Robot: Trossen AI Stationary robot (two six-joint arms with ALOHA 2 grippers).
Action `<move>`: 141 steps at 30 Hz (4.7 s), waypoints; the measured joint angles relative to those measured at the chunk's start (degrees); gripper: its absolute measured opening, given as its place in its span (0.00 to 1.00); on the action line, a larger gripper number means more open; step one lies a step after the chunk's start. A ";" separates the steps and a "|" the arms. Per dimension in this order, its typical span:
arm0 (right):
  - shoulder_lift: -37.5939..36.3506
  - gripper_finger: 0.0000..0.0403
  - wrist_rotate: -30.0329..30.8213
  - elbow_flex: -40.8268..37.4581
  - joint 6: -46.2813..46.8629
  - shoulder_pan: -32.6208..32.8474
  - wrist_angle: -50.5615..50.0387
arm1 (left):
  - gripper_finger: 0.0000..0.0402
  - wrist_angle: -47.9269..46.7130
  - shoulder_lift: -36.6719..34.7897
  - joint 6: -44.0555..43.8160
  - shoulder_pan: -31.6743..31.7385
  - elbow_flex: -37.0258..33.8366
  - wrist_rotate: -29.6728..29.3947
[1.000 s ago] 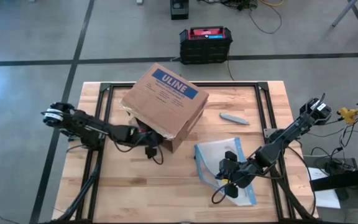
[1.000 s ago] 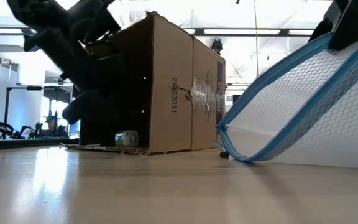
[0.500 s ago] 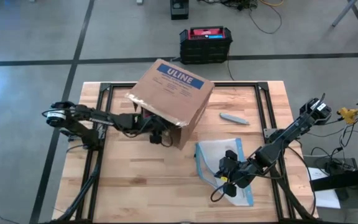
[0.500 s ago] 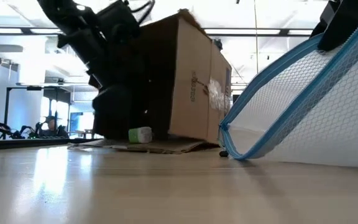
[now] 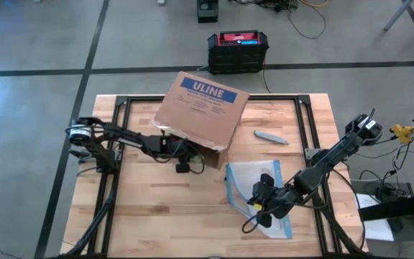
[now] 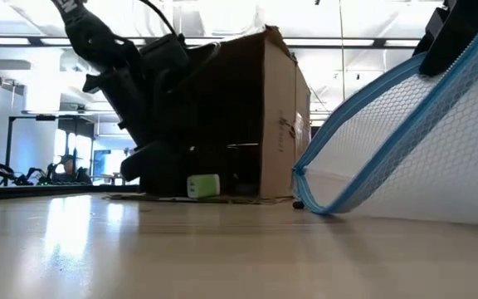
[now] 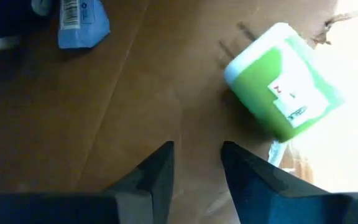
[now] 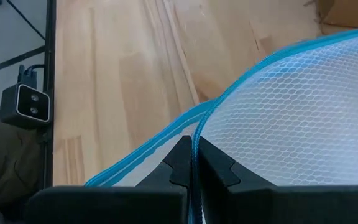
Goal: Unpack boxes
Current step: Put the green charger adapter into the white zip bag, then put the violet chocolate bar into the white zip bag
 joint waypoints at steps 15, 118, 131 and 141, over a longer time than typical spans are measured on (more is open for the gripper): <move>0.68 0.00 0.70 0.00 0.25 -0.02 -0.01 | 0.37 -14.93 -9.73 -24.41 -8.98 0.17 0.06; 1.86 0.00 -0.09 0.02 3.82 8.61 3.18 | 0.55 -28.17 19.48 -37.77 -23.06 25.45 -26.34; 2.46 0.00 4.86 0.02 8.31 8.61 3.50 | 0.42 -6.90 12.54 -56.09 -11.28 9.87 -23.97; 2.56 0.00 6.10 0.04 9.80 8.61 3.89 | 0.35 6.84 14.61 -62.59 -11.52 8.91 -20.42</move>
